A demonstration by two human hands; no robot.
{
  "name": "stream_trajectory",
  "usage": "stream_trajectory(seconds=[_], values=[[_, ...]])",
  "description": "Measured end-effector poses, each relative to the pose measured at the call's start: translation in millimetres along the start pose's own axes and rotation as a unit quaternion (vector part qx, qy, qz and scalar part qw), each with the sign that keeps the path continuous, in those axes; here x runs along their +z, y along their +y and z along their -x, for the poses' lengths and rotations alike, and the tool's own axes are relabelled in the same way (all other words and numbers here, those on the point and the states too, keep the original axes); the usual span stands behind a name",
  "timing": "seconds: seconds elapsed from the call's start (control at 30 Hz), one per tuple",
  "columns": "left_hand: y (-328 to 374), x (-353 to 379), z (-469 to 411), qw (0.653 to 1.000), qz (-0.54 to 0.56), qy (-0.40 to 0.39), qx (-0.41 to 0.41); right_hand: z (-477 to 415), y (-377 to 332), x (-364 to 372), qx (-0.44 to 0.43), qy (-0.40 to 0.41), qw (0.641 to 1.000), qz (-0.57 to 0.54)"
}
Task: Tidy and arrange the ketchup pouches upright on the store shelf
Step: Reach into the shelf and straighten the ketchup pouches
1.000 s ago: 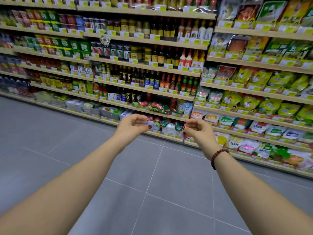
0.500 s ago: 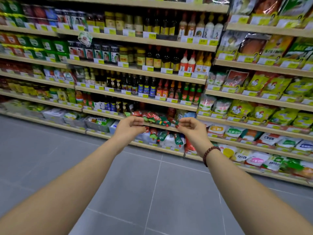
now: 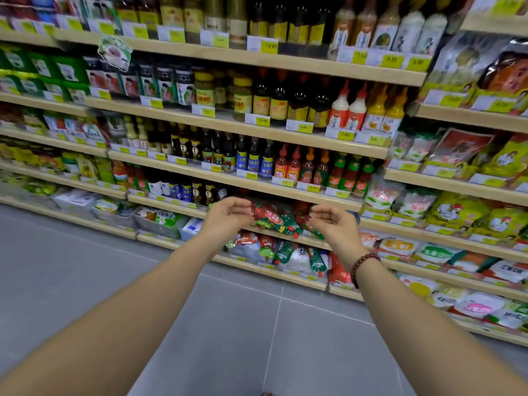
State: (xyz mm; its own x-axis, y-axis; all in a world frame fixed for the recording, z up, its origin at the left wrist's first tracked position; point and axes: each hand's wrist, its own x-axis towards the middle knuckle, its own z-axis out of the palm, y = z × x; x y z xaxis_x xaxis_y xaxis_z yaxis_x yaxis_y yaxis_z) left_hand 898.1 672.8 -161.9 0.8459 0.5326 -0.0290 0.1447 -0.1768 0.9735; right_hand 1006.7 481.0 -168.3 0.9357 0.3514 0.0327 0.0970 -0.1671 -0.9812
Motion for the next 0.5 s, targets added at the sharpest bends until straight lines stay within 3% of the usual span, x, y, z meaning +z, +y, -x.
stream_trajectory(seconds=[0.5], values=[[-13.4,13.5,-209.3,0.999,0.003,-0.003,-0.044,-199.6,24.7,39.6,0.047,-0.019,0.999,0.007]])
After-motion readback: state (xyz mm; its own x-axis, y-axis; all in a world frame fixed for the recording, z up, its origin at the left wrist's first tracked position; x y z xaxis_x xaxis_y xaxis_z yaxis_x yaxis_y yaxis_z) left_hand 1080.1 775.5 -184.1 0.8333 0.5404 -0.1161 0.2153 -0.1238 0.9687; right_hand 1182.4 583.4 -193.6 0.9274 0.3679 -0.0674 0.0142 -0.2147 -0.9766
